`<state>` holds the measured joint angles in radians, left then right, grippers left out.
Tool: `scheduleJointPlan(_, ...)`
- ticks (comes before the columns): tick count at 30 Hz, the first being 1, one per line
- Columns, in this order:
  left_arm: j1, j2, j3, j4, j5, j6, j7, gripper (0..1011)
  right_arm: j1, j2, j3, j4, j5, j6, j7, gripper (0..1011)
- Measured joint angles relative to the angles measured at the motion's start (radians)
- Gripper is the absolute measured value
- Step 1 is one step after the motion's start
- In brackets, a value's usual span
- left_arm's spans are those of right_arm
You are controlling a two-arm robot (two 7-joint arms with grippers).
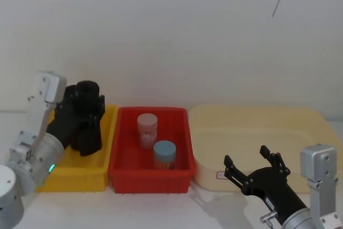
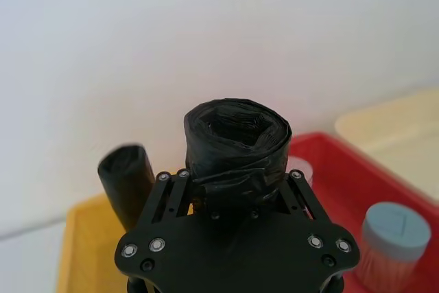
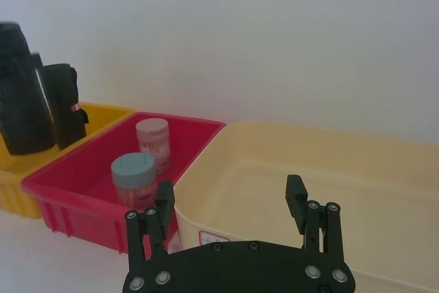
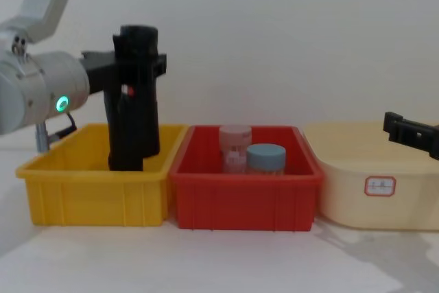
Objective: Pick up the garbage bag with the one hand and transfer it to the other hand.
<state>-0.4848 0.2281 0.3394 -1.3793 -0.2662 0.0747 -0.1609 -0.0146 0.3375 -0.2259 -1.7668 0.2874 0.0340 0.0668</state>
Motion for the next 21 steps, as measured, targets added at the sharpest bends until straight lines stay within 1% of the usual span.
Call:
scheduleJointPlan(3, -0.004, 0.008, -0.005, -0.035, -0.004, 0.004, -0.021, 426, 0.0, 0.0, 0.0, 0.0, 0.0, 0.0, 0.0, 1000)
scheduleJointPlan(6, -0.01, 0.011, -0.006, -0.05, -0.01, 0.005, -0.038, 413, 0.0, 0.0, 0.0, 0.0, 0.0, 0.0, 0.0, 1000)
scheduleJointPlan(11, -0.028, 0.014, -0.004, -0.07, -0.028, 0.011, -0.087, 402, 0.0, 0.0, 0.0, 0.0, 0.0, 0.0, 0.0, 1000)
scheduleJointPlan(16, -0.047, 0.014, 0.006, -0.077, -0.046, 0.016, -0.13, 402, 0.0, 0.0, 0.0, 0.0, 0.0, 0.0, 0.0, 1000)
scheduleJointPlan(19, -0.064, 0.012, 0.02, -0.077, -0.062, 0.021, -0.169, 402, 0.0, 0.0, 0.0, 0.0, 0.0, 0.0, 0.0, 1000)
scheduleJointPlan(21, -0.071, 0.011, 0.026, -0.075, -0.068, 0.023, -0.184, 402, 0.0, 0.0, 0.0, 0.0, 0.0, 0.0, 0.0, 1000)
